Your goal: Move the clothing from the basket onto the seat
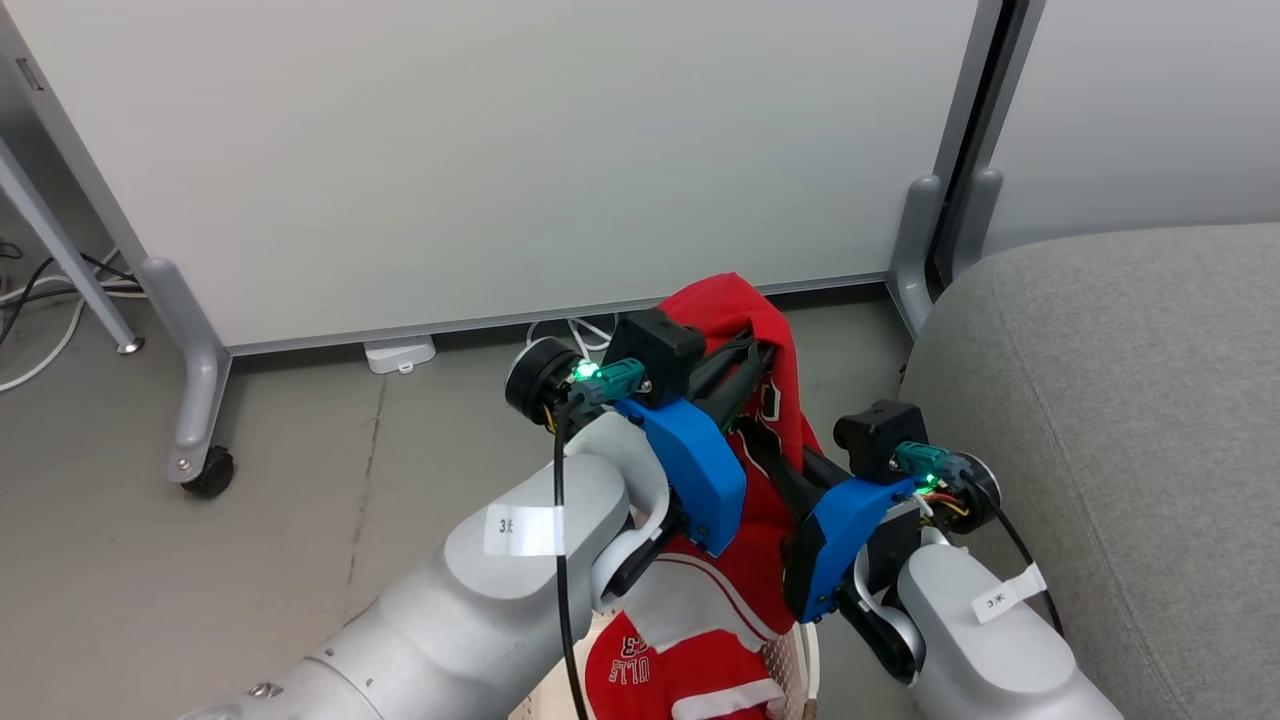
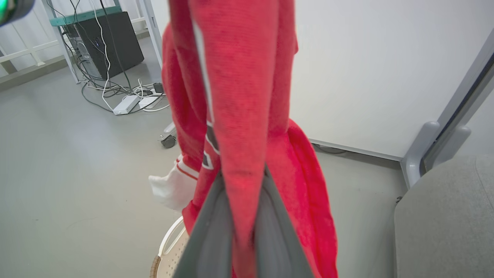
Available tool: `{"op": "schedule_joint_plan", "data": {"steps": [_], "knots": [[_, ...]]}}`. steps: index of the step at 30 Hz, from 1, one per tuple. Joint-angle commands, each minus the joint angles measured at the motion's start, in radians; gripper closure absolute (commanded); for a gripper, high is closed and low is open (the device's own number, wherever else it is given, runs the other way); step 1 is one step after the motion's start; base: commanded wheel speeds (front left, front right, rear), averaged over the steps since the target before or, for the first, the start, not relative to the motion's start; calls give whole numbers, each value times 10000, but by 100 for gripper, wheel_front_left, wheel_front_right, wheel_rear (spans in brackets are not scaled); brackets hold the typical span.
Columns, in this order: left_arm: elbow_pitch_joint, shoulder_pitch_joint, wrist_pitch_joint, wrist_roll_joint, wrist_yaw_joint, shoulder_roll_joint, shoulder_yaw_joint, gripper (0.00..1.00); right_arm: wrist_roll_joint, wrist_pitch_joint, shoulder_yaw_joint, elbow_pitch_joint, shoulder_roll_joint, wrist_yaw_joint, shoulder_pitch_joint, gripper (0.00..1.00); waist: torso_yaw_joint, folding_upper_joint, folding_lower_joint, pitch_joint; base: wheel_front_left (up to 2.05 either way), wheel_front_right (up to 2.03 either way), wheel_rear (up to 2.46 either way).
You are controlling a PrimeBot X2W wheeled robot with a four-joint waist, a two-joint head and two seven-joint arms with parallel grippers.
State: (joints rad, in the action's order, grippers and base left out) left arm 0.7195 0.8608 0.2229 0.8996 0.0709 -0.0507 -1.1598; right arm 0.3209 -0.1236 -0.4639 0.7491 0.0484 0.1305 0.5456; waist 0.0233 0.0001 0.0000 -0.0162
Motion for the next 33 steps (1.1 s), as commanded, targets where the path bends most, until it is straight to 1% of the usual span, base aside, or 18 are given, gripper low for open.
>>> {"op": "schedule_joint_plan", "data": {"steps": [1,15,33], "knots": [[69,162,99,61,-30,6,-44,100,148,-135,-102,143,35,5,164,100,-30,-1,0,-14,0,0,0],[437,277,212,262,-5,5,-294,100,556,-584,-497,851,35,5,492,100,-214,-1,0,-2,0,0,0],[634,332,305,526,-58,5,-515,100,809,-838,-849,1303,36,5,761,100,-353,-1,0,-36,0,0,0]]}}
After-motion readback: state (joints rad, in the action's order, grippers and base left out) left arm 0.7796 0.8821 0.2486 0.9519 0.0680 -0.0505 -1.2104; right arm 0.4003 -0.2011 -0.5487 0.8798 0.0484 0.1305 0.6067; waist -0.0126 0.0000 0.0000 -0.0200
